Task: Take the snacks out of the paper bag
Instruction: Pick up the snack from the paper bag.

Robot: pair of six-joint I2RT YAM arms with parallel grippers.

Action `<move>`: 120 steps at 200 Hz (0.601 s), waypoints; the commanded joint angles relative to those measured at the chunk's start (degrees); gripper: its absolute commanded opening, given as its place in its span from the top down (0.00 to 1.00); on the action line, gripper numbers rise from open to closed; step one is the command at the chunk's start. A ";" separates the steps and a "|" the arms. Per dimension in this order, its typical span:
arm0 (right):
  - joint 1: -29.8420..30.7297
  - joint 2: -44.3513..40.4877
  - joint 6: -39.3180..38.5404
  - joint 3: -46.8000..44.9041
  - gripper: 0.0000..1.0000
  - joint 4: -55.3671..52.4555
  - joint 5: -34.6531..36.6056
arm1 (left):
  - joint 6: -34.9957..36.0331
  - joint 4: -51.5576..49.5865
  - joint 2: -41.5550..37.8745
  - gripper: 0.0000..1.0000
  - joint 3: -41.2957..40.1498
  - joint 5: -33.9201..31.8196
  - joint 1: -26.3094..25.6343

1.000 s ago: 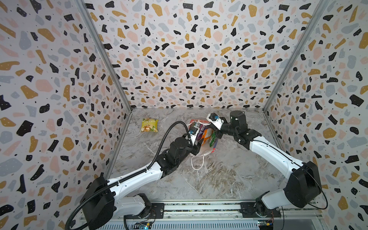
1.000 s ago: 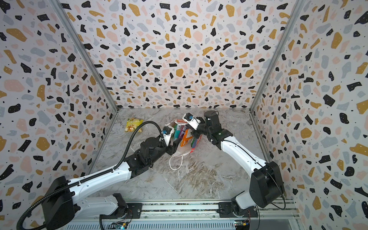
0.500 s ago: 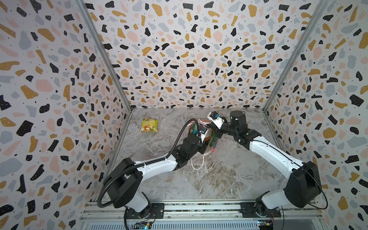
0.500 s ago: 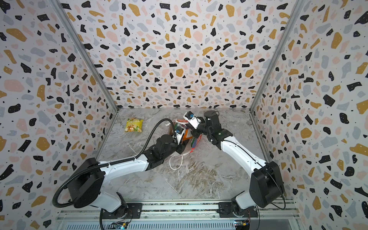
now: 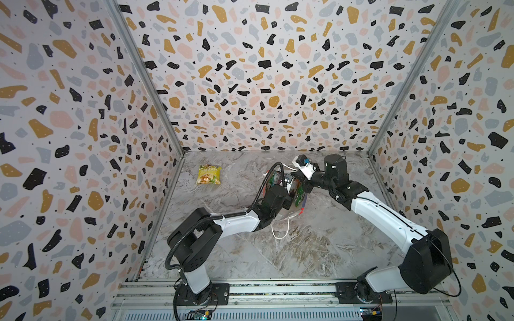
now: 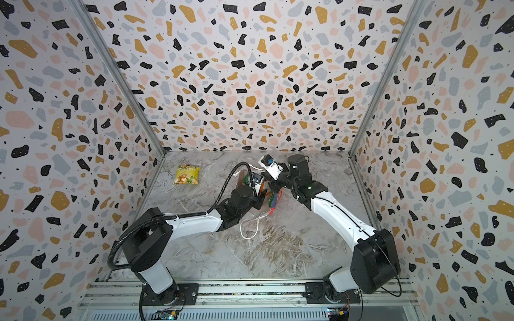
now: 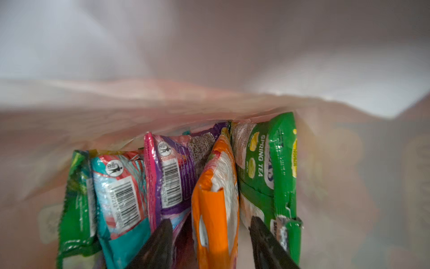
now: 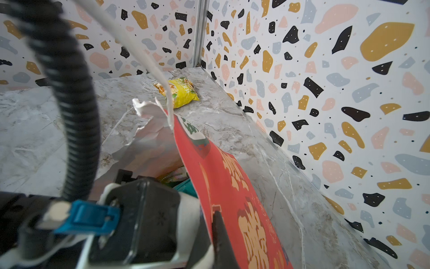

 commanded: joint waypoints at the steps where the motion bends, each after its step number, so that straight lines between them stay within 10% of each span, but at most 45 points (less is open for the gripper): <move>1: 0.48 -3.72 1.54 0.81 1.00 3.98 -3.30 | -0.21 2.66 1.75 0.49 1.64 -1.43 0.56; 120: 0.14 -3.13 1.67 0.07 1.00 5.04 -2.73 | -0.91 0.85 1.12 0.94 1.45 2.63 0.50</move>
